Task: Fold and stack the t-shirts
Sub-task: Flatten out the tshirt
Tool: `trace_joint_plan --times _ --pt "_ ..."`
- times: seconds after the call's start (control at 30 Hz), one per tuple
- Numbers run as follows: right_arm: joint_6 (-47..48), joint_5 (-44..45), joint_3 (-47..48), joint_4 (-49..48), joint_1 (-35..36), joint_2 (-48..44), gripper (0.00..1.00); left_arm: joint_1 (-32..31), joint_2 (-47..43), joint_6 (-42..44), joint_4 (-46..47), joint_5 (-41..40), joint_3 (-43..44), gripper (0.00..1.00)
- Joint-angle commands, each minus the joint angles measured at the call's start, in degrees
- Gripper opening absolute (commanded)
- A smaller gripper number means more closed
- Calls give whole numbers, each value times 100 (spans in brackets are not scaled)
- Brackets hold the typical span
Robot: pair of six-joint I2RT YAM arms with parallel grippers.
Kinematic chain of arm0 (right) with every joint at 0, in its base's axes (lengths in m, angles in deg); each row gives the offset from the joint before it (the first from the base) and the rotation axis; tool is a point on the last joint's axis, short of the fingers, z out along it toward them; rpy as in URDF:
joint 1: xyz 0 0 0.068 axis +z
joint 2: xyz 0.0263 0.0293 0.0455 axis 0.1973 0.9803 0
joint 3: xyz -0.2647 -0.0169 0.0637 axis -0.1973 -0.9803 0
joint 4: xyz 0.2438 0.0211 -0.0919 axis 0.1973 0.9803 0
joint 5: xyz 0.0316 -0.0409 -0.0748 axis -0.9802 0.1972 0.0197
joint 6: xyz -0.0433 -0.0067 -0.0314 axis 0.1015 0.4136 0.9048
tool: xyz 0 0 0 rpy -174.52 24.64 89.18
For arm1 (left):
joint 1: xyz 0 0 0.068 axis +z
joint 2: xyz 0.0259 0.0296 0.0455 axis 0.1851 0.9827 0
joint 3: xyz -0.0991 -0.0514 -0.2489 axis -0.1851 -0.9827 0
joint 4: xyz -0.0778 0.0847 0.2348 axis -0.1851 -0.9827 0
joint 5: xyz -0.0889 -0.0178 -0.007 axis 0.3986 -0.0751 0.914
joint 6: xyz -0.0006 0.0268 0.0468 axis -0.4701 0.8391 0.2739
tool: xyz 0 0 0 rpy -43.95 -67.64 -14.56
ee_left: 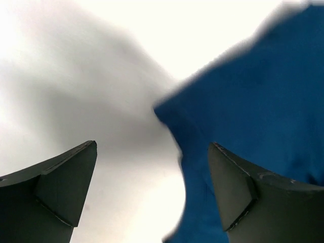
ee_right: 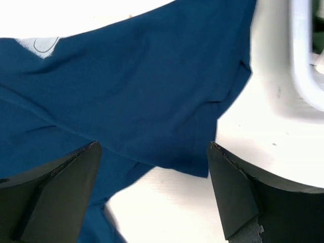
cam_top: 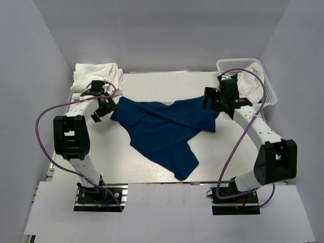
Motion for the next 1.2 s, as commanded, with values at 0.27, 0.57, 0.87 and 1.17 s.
trace_joint_plan --times 0.27,0.57,0.87,1.17 --pt "-218 622 -256 267 -33 -251 90 358 681 157 1468 1336 -111 79" --pt "-349 1009 -239 539 -77 -49 90 411 673 140 1451 1196 -550 2" --pt "-411 1089 -519 759 -112 215 90 411 357 139 1178 1186 -366 0" --pt "-473 395 -529 496 -121 962 90 411 -144 209 765 1239 117 0"
